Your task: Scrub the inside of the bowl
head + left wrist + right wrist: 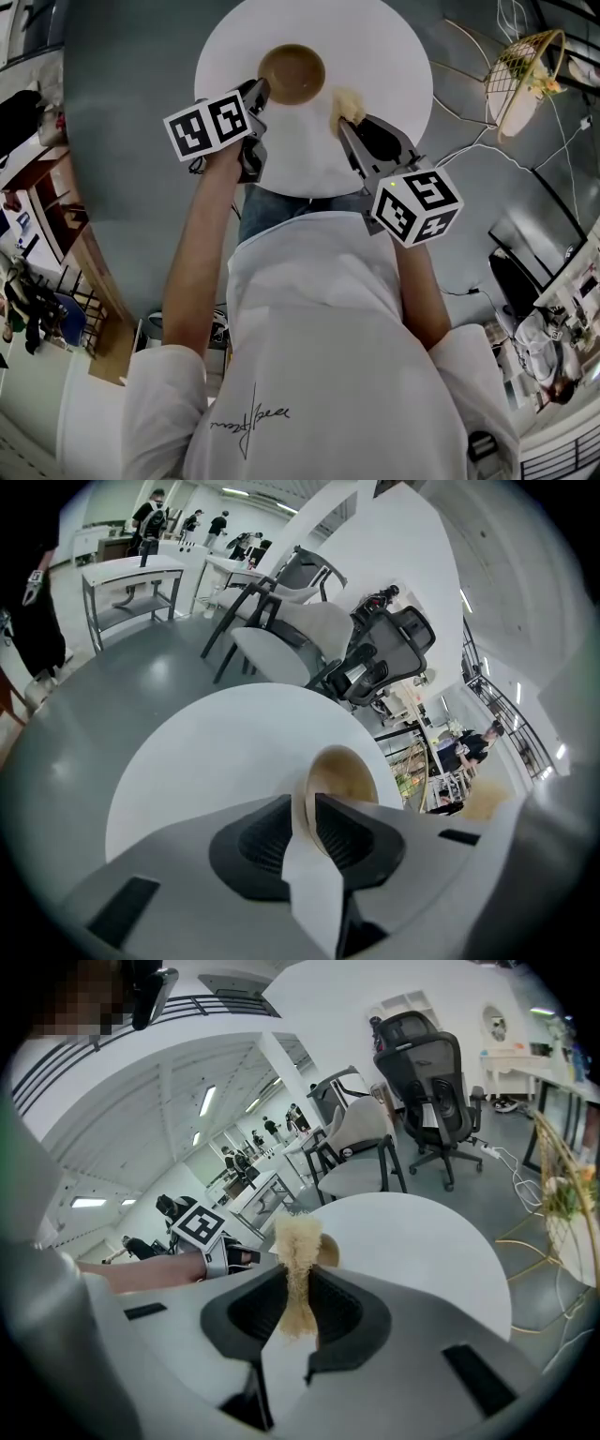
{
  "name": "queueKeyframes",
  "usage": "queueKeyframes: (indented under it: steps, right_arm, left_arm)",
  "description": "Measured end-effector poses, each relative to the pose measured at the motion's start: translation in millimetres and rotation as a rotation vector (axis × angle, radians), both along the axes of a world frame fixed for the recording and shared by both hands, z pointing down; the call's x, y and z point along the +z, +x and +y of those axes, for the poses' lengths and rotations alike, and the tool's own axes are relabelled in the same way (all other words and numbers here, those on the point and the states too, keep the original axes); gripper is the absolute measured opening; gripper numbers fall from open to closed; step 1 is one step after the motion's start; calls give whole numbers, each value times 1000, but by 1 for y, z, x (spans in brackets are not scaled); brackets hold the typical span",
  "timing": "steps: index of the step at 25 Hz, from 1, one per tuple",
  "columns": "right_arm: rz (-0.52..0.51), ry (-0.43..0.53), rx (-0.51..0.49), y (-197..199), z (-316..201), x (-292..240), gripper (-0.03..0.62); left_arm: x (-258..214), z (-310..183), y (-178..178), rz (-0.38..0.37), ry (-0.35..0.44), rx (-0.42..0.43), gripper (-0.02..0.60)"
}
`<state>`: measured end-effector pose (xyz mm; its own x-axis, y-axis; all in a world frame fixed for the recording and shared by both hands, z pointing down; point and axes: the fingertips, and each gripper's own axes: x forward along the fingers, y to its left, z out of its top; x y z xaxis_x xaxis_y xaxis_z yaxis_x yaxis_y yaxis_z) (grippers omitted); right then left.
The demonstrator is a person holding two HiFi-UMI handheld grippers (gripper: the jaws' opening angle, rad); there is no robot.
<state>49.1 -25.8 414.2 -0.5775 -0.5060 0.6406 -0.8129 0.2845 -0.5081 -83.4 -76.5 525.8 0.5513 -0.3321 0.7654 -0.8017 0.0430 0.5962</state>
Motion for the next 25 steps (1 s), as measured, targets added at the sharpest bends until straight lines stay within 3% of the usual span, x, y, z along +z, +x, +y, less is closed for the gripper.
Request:
queueKeyframes:
  steps: [15, 25]
  right_arm:
    - [102, 33, -65, 2, -41, 36, 83]
    - [235, 106, -256, -2, -67, 56, 83]
  left_arm:
    - [9, -1, 3, 55, -31, -25, 55]
    - [11, 0, 5, 64, -35, -19, 49]
